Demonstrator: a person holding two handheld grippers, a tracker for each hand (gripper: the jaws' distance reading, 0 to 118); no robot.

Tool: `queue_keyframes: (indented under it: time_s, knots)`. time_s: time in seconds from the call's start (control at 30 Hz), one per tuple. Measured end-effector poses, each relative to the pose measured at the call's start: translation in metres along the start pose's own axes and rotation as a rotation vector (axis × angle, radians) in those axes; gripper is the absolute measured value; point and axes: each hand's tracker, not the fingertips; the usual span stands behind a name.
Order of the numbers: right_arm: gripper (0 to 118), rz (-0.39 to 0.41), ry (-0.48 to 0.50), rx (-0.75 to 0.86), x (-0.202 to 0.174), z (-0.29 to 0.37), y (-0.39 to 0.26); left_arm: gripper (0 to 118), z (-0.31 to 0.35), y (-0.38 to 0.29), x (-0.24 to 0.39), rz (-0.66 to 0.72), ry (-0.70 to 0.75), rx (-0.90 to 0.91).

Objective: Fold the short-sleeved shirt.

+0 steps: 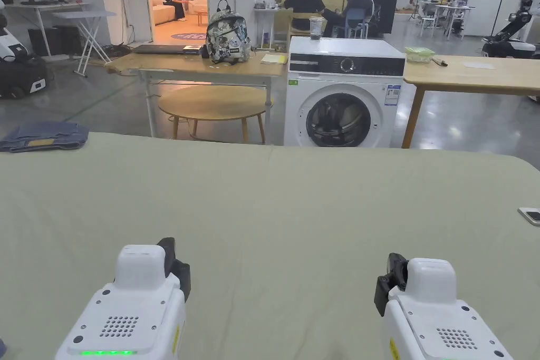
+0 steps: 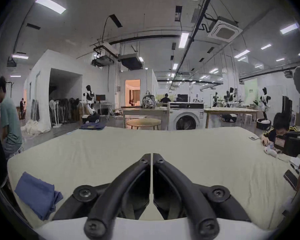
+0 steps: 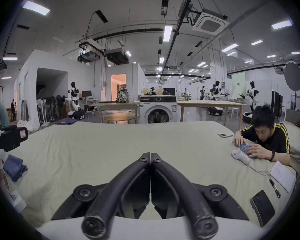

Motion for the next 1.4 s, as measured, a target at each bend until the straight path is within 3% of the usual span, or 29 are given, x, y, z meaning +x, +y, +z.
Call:
queue_keyframes:
  time_s: [0.5,0.8,0.87,0.93,1.03,1.1,1.13,1.2,1.23,1.4]
  knots:
    - [0,-0.035,-0.024,0.024,-0.007,0.008,-0.003,0,0.002,0.002,-0.011,0.030,0.005,0.034]
    - [1,-0.001,-0.017,0.006,-0.013,0.007,-0.007,0,0.004,0.005,-0.014,0.047,-0.005,0.056]
    - [20,-0.001,-0.022,0.006,-0.013,0.007,-0.007,3,0.004,0.006,-0.012,0.025,-0.001,0.057]
    - [47,-0.003,-0.022,0.009,-0.013,0.006,-0.006,7,0.003,0.007,-0.011,0.019,0.002,0.057]
    - [77,0.000,-0.028,0.015,-0.014,0.006,-0.004,23,0.004,0.007,-0.012,0.014,-0.001,0.050]
    - [81,0.005,-0.044,0.024,-0.015,0.006,-0.003,34,0.005,0.009,-0.012,0.013,0.016,0.044]
    - [82,0.009,-0.046,0.030,-0.015,0.006,-0.003,47,0.006,0.009,-0.012,0.027,0.018,0.050]
    - [94,0.015,-0.048,0.035,-0.016,0.006,-0.002,59,0.006,0.008,-0.016,0.056,0.002,0.054]
    - [100,0.017,-0.048,0.030,-0.017,0.005,-0.001,60,0.005,0.008,-0.017,0.066,-0.004,0.049]
    - [102,0.020,-0.037,0.048,-0.020,0.007,0.000,61,0.003,0.002,-0.020,0.073,-0.027,0.035]
